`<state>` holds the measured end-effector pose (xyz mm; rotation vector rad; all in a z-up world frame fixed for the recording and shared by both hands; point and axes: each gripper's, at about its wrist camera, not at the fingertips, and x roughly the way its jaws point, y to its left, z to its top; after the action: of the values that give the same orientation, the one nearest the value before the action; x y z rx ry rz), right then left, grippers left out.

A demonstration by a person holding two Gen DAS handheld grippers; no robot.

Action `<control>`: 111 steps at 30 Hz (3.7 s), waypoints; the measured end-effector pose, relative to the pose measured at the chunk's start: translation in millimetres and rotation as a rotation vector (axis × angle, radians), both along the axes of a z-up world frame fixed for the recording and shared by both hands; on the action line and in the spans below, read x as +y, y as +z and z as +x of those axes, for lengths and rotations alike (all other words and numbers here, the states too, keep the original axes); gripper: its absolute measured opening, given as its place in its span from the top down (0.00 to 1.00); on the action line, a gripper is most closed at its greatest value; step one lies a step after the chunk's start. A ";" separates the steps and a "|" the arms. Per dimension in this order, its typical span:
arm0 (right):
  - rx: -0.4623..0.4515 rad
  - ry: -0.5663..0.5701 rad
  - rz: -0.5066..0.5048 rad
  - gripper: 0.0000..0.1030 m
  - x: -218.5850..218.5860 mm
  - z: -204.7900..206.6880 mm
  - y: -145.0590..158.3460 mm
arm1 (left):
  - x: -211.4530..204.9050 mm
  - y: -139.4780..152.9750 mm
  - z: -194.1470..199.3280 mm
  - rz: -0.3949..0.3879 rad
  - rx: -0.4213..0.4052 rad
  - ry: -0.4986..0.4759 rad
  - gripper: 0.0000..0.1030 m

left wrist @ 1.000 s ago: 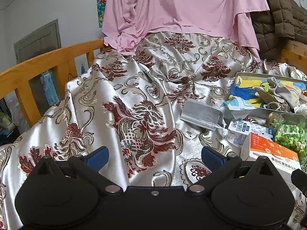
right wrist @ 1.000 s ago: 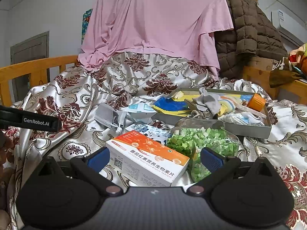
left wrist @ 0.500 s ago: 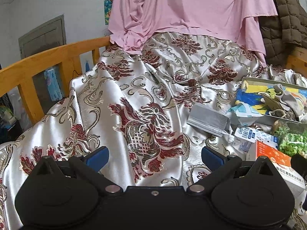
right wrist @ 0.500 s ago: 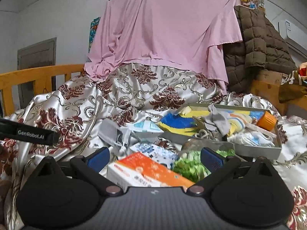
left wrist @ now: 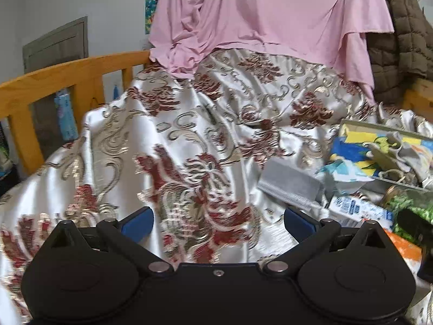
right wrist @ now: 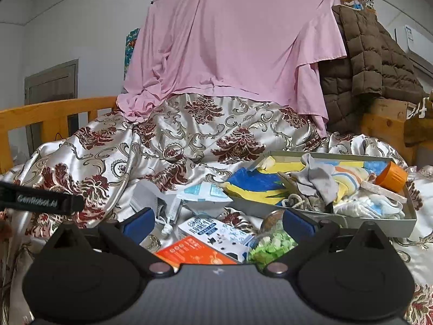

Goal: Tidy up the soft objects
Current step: 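Move the left gripper to the grey face mask while the right approaches the wipes packet, then close the left gripper on the grey mask while the right grasps the blue-white wipes packet, then lift the mask and wipes packet and carry both over the frog tray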

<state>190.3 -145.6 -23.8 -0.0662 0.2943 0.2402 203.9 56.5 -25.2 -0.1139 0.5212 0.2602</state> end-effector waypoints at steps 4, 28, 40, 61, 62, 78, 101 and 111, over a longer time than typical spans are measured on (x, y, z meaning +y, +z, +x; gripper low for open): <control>-0.007 -0.020 0.006 0.00 -2.2 -3.5 1.6 | -3.1 -3.7 8.4 -0.032 -0.029 -0.030 0.01; 0.071 -0.064 -0.091 0.00 1.1 8.0 -9.0 | 4.9 -37.5 115.6 -0.366 -0.047 -0.215 0.01; 0.094 -0.017 -0.176 0.00 16.7 52.5 4.4 | 22.2 -62.6 130.0 -0.470 -0.016 -0.257 0.05; 0.379 0.092 -0.085 0.13 37.5 172.9 20.1 | 17.0 -71.5 124.9 -0.407 -0.052 -0.242 0.36; 0.400 0.092 -0.081 0.15 38.2 177.5 19.1 | 17.0 -71.9 125.1 -0.407 -0.050 -0.240 0.41; 0.543 0.082 -0.045 0.28 45.0 195.3 1.3 | 21.7 -76.7 124.1 -0.446 -0.051 -0.219 0.69; 0.451 0.136 -0.040 0.36 37.5 175.3 -4.2 | 15.9 -78.0 122.5 -0.443 -0.076 -0.276 0.91; 0.395 0.146 -0.073 0.38 37.8 167.1 -6.5 | 15.6 -75.4 121.9 -0.440 -0.091 -0.266 0.91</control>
<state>357.4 -107.8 -30.2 -0.1125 0.6928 0.3885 325.8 72.1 -100.6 -0.4776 0.4907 -0.1233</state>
